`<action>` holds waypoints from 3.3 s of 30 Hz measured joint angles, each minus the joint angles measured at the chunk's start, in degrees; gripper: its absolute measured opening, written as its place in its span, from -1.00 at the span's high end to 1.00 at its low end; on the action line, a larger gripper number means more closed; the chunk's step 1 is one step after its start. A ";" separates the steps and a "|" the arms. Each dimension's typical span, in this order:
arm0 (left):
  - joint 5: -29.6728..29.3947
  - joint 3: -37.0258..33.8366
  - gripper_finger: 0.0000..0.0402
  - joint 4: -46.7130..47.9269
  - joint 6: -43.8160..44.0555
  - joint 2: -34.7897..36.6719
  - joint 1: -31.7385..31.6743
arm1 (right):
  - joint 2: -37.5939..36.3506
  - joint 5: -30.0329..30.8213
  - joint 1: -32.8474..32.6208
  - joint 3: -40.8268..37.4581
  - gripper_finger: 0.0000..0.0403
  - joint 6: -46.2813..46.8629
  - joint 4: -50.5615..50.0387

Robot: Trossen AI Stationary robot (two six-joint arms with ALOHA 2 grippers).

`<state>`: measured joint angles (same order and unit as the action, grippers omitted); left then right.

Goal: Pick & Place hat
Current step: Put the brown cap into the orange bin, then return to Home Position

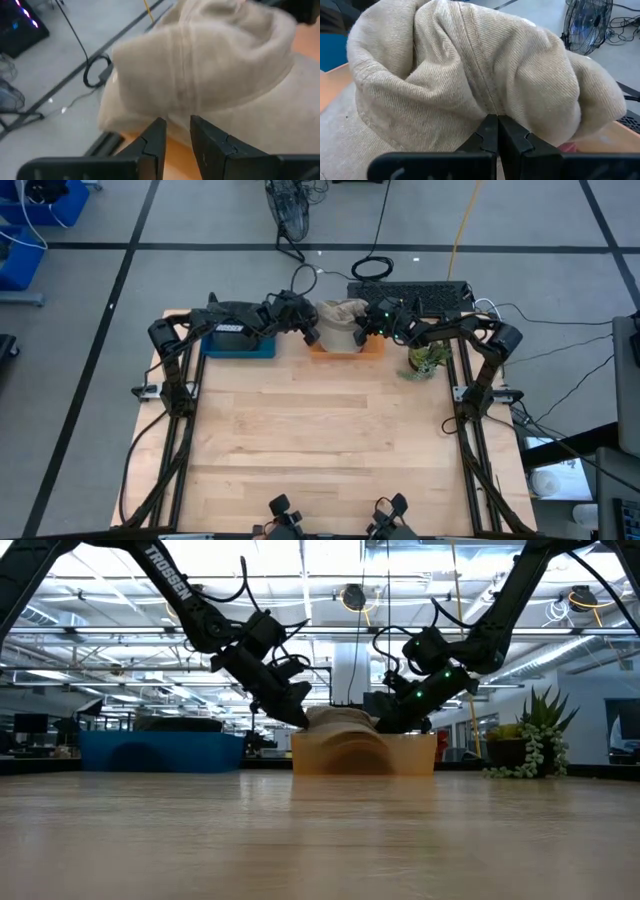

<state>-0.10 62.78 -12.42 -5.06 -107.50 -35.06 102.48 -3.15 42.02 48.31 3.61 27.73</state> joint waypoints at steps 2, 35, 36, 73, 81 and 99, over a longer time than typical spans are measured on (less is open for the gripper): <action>0.02 0.00 0.54 1.41 0.53 0.02 -0.34 | 0.02 -0.12 -0.05 -0.05 1.00 -0.16 1.11; 10.52 0.20 0.54 -1.41 -7.86 2.17 5.92 | -6.61 -10.45 -5.13 -0.70 1.00 -1.63 -1.09; 10.35 0.20 0.54 -1.43 -7.66 1.89 5.61 | -5.71 -10.48 -5.07 -0.67 1.00 -1.37 -0.23; 8.24 0.13 0.54 -4.96 -3.17 -4.72 2.06 | -0.34 -15.20 0.63 2.14 1.00 -1.13 -10.15; 9.16 0.15 0.54 -3.31 -2.25 0.70 2.52 | -6.50 -17.57 0.35 1.77 1.00 -0.73 -12.00; 7.52 0.22 0.54 -2.50 -2.52 -0.90 2.39 | -7.41 -7.22 0.35 -1.07 1.00 -2.80 -11.92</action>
<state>7.42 63.00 -14.91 -7.58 -108.40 -32.67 95.07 -10.37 42.37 47.24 0.81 15.81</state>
